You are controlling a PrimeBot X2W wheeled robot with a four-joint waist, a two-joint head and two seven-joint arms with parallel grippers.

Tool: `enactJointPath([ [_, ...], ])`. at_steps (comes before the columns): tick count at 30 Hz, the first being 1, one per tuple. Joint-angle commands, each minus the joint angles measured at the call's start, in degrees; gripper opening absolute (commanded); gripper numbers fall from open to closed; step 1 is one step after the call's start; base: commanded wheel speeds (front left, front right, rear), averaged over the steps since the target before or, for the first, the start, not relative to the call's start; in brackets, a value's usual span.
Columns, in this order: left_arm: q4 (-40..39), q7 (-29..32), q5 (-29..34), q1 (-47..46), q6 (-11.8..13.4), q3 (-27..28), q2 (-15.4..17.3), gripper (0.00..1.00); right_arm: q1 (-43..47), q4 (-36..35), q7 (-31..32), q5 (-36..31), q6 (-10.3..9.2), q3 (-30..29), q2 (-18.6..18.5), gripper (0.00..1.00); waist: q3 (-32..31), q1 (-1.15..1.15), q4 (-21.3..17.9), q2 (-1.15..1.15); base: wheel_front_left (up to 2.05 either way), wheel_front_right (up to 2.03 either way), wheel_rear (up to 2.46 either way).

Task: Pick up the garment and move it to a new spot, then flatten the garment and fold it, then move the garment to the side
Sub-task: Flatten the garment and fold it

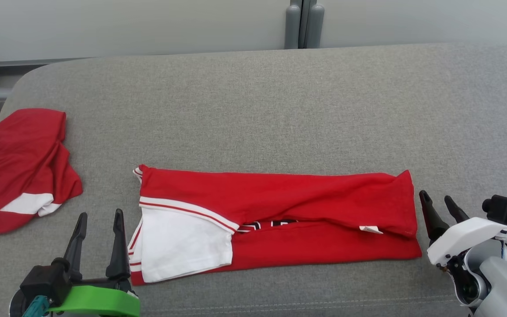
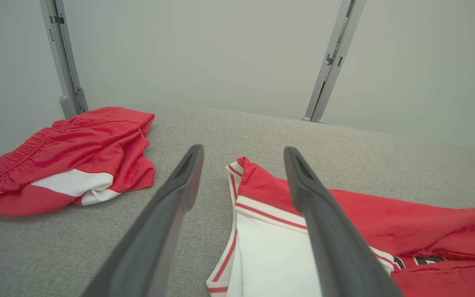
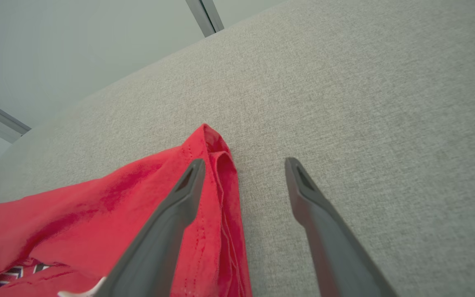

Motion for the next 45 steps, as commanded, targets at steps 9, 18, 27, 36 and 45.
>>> enactJointPath([
  [9, -1.56, -0.09, 1.96, 2.06, -0.11, 1.91, -0.5, 1.0, 0.52, 0.34, -0.24, -3.22, -0.02, 1.53, 0.42, 1.0, -1.42, 0.0, -0.29, 0.0, 0.0, 0.0, 0.0],
  [18, -2.14, -0.09, 4.65, 2.45, -0.11, 3.36, -1.09, 1.0, -2.84, 4.25, 1.54, -5.91, -0.02, 3.13, 1.57, 1.0, -1.79, 0.0, 0.35, 0.0, 0.0, 0.0, 0.0],
  [27, -2.08, -0.09, 5.4, 2.24, -0.11, 3.29, -1.46, 1.0, -6.4, 10.95, 4.63, -8.56, -0.02, 4.09, 3.22, 1.0, -1.34, 0.0, 1.51, 0.0, 0.0, 0.0, 0.0],
  [36, -1.66, -0.09, 5.23, 1.26, -0.11, 3.22, -1.64, 1.0, -8.4, 16.09, 6.78, -8.67, -0.03, 4.82, 4.94, 1.0, -0.36, 0.0, 2.44, 0.0, 0.0, 0.0, 0.0],
  [45, -1.44, -0.09, 5.29, 0.83, -0.11, 3.17, -1.73, 1.0, -9.19, 17.62, 7.3, -7.32, -0.02, 5.98, 5.78, 0.25, -0.16, 0.0, 2.83, 0.0, 0.0, 0.0, 0.0],
])
